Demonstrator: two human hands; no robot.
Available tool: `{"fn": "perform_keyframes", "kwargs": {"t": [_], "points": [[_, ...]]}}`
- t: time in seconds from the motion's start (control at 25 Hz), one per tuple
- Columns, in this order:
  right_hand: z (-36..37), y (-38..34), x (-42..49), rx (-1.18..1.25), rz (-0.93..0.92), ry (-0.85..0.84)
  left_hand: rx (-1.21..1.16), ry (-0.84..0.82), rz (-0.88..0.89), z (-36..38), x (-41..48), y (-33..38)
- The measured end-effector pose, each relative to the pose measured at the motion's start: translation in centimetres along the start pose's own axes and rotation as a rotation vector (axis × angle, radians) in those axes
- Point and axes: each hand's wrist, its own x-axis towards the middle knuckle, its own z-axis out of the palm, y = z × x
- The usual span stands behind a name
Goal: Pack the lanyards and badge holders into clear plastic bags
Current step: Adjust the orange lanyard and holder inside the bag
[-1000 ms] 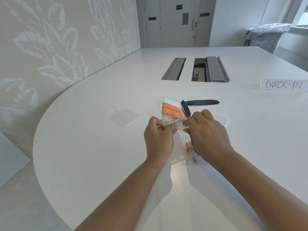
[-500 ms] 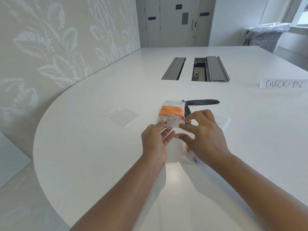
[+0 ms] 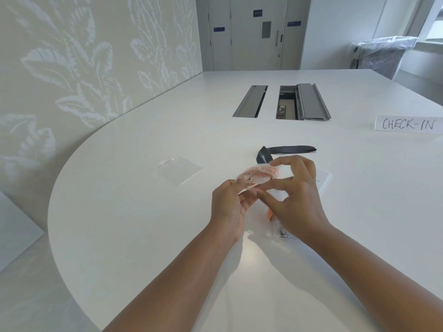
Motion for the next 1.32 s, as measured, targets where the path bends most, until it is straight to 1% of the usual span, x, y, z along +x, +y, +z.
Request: {"fn": "perform_keyframes", "kwargs": {"t": [0.12, 0.16, 0.24, 0.32, 0.36, 0.52, 0.6, 0.64, 0.72, 0.88, 0.96, 1.04, 1.16, 1.32], "points": [[-0.1, 0.2, 0.3, -0.123, -0.309, -0.097, 0.018, 0.052, -0.017, -0.1, -0.1, 0.0], [-0.2, 0.5, 0.6, -0.166, -0.373, -0.121, 0.012, 0.062, -0.030, -0.1, -0.2, 0.1], [-0.5, 1.0, 0.8, -0.233, -0.438, -0.175, -0.016, 0.068, -0.066, -0.1, -0.4, 0.2], [-0.5, 1.4, 0.8, -0.266, -0.431, -0.219, -0.010, 0.074, -0.081, -0.1, -0.2, 0.2], [-0.5, 1.5, 0.7, -0.252, -0.393, -0.217, 0.020, 0.073, -0.070, -0.1, 0.0, 0.1], [-0.4, 1.8, 0.4, -0.144, -0.121, -0.076, 0.233, 0.045, 0.023, -0.3, 0.4, -0.2], [-0.8, 1.6, 0.5, -0.100, 0.006, -0.084, 0.334, 0.051, 0.051, -0.5, 0.5, -0.3], [-0.9, 1.5, 0.5, -0.085, 0.032, -0.095, 0.354, 0.049, 0.056, -0.6, 0.5, -0.4], [-0.8, 1.8, 0.5, -0.068, -0.009, -0.092, 0.314, 0.034, 0.039, -0.8, 0.4, -0.2], [-0.8, 2.7, 0.7, -0.014, -0.072, -0.056, 0.098, -0.013, -0.041, -0.8, 0.0, 0.8], [-0.8, 2.8, 0.8, -0.073, -0.119, -0.024, 0.056, -0.009, -0.051, -0.9, 0.1, 0.8], [-0.8, 2.8, 0.8, -0.152, -0.210, -0.019, 0.037, 0.009, -0.054, -1.0, 0.2, 0.5], [-0.9, 2.8, 0.8, -0.171, -0.334, -0.065, -0.019, 0.012, -0.081, -1.0, 0.3, 0.1], [-0.9, 2.6, 0.8, -0.111, -0.326, -0.101, -0.080, -0.033, -0.125, -0.9, 0.1, 0.1]]}}
